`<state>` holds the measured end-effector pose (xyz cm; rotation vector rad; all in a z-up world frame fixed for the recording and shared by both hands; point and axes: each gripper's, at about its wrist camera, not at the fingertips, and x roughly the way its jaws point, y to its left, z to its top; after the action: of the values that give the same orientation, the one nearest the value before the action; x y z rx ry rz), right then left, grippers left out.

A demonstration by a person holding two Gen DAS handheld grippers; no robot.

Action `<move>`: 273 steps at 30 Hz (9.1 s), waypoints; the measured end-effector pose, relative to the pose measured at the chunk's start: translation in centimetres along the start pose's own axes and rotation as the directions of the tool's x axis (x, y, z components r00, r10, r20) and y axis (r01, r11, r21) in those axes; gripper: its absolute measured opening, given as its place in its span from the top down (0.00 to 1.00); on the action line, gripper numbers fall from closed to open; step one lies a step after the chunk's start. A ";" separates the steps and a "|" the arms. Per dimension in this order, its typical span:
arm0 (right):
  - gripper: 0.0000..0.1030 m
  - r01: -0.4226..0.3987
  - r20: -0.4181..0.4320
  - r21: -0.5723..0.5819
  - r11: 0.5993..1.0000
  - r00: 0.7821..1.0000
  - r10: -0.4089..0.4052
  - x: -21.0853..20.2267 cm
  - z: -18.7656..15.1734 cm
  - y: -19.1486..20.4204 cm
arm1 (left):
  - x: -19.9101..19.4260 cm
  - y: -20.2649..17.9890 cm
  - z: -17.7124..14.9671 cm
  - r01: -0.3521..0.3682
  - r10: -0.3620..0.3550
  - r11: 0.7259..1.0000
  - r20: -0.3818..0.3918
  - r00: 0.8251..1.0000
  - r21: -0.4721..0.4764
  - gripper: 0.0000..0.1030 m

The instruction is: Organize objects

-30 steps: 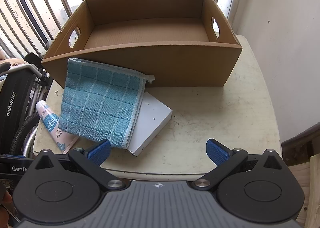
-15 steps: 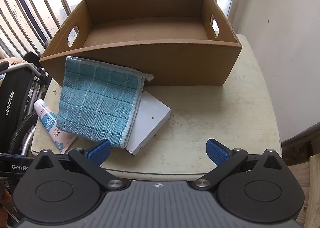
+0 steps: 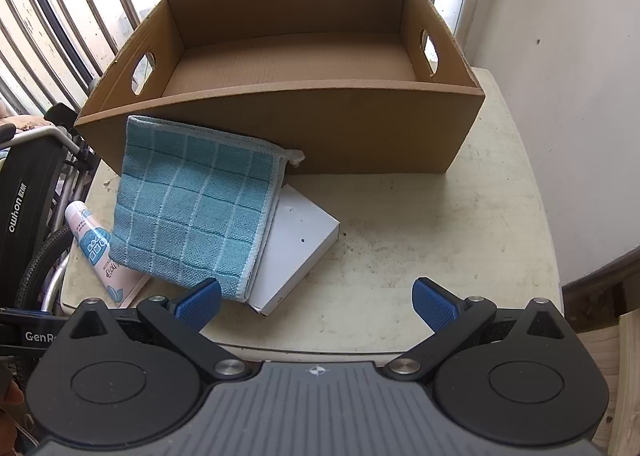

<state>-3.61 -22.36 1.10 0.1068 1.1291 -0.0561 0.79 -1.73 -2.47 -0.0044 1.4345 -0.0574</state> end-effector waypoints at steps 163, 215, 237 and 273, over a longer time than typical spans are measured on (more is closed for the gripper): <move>0.86 -0.265 0.072 -0.101 0.959 0.960 0.272 15.3 28.8 -12.1 | 3.7 -17.0 27.6 0.353 -0.367 0.930 0.205 0.907 0.104 0.69; 0.43 -0.394 0.094 0.056 0.917 0.917 0.388 4.1 4.1 -7.5 | -0.9 -4.0 2.6 0.443 -0.474 0.879 0.217 0.853 0.176 0.00; 0.42 -0.472 -0.041 0.017 0.881 0.880 0.472 10.8 4.7 -5.5 | 6.3 -7.7 1.9 0.473 -0.491 0.858 0.051 0.870 0.200 0.01; 0.45 -0.458 -0.124 0.352 0.816 0.842 0.526 12.5 0.9 -9.7 | 7.1 -6.8 2.0 0.489 -0.530 0.828 0.101 0.842 0.274 0.00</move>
<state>1.62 -31.97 -10.41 0.7046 1.2734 0.2545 3.49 -8.90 -8.94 -0.1950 1.2093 -0.6624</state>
